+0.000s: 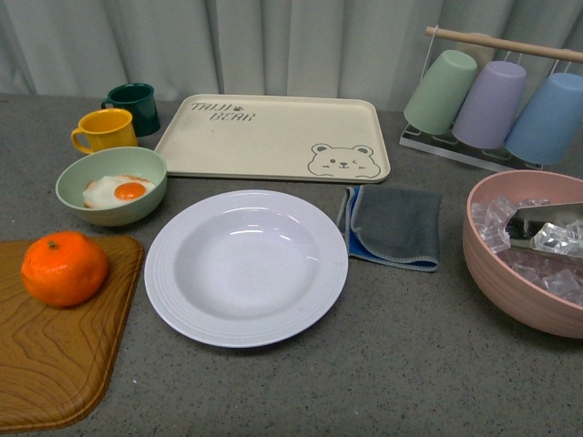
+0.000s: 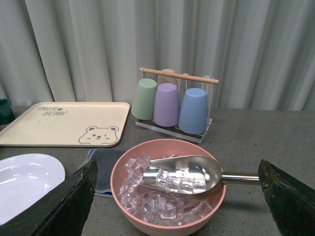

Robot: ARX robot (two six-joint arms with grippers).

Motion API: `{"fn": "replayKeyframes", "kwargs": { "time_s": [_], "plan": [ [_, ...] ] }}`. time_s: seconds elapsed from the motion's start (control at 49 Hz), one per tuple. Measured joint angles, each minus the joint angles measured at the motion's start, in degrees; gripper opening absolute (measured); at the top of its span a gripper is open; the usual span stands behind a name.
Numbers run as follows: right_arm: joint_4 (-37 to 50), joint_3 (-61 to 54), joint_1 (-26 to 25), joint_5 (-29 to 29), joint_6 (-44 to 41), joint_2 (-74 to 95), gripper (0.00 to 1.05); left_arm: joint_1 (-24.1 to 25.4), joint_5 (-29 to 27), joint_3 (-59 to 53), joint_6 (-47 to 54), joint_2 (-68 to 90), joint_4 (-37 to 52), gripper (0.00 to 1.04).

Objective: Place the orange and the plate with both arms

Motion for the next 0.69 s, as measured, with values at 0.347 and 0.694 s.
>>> {"fn": "replayKeyframes", "kwargs": {
  "time_s": [0.347,0.694],
  "plan": [
    [0.0,0.0,0.0,0.0,0.0,0.0,0.95,0.0,0.0,0.0,0.0,0.0,0.0,0.98],
    [0.0,0.0,0.0,0.0,0.0,0.0,0.95,0.0,0.0,0.0,0.0,0.0,0.0,0.98]
  ]
}}
